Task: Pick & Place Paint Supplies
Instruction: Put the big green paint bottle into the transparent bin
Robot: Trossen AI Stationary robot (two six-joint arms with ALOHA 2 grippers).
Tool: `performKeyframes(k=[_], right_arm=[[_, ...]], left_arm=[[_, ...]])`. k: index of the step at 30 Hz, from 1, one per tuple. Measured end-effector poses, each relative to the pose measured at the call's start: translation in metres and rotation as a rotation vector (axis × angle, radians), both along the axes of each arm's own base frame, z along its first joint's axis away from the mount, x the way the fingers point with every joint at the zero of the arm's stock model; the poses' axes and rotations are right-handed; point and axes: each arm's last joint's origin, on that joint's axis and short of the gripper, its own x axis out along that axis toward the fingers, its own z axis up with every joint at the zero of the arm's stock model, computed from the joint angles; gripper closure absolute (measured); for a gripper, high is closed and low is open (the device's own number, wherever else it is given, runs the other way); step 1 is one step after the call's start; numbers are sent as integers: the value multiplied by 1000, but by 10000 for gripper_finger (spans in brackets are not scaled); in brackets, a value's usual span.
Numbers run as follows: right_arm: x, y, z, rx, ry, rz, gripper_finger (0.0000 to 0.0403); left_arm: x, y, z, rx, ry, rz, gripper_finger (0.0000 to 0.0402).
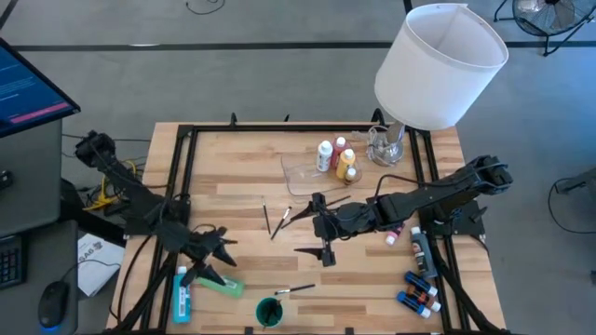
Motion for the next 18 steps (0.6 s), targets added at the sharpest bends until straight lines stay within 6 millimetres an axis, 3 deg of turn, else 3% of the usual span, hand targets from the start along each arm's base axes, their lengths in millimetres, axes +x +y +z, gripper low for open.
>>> performKeyframes(k=[12, 18], right_arm=[[-1, 0, -2, -4, 20, -2, 27], [-1, 0, -2, -4, 21, -1, 27]], left_arm=[[-18, -25, -25, -206, 400, 41, 220], [-19, -42, -54, -138, 564, 66, 220]])
